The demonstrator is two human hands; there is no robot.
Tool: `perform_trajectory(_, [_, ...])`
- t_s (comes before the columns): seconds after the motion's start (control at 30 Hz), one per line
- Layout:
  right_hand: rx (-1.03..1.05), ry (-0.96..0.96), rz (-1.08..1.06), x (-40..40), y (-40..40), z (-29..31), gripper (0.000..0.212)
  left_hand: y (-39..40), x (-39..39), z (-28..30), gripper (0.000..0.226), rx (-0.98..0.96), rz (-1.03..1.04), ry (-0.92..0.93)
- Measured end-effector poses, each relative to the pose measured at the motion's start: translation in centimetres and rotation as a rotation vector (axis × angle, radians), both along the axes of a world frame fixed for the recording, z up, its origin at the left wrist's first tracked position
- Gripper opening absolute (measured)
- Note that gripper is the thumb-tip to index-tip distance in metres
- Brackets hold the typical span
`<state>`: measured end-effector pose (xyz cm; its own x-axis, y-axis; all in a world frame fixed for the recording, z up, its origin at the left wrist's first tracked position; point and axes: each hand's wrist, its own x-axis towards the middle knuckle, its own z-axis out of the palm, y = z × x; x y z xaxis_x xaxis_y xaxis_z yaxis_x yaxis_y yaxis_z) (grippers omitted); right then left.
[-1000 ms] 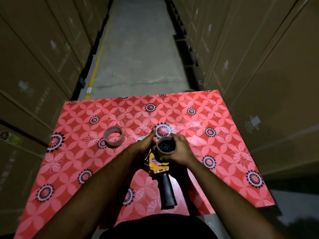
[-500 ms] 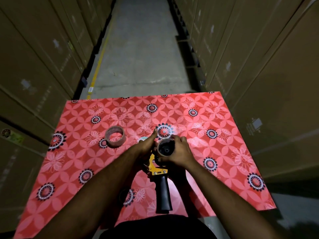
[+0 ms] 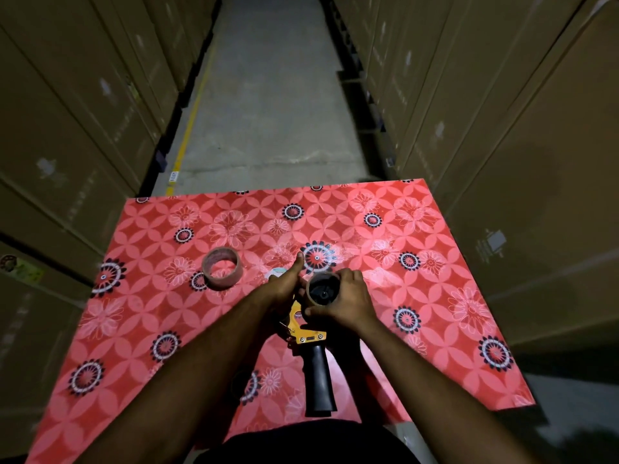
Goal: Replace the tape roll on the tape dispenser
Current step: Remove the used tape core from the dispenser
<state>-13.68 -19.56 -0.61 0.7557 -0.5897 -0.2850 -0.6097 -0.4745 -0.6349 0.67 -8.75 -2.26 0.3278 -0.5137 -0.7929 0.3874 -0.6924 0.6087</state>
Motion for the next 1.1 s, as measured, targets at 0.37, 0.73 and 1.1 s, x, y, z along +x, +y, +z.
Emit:
perform_trajectory(0.37, [0.091,-0.065,0.042,-0.2,-0.9,-0.5,0.116,-0.3,-0.6,-1.4,0.113,0.01,0.106,-0.045])
perform_trajectory(0.73, [0.118,-0.164,0.064,-0.7,-2.2,-0.5,0.096,-0.2,-0.9,-0.7,0.104,0.014,0.131,-0.071])
perform_trajectory(1.1, [0.097,-0.129,0.02,-0.6,-1.7,-1.2,0.097,-0.1,-1.2,0.3,0.104,0.044,0.086,0.004])
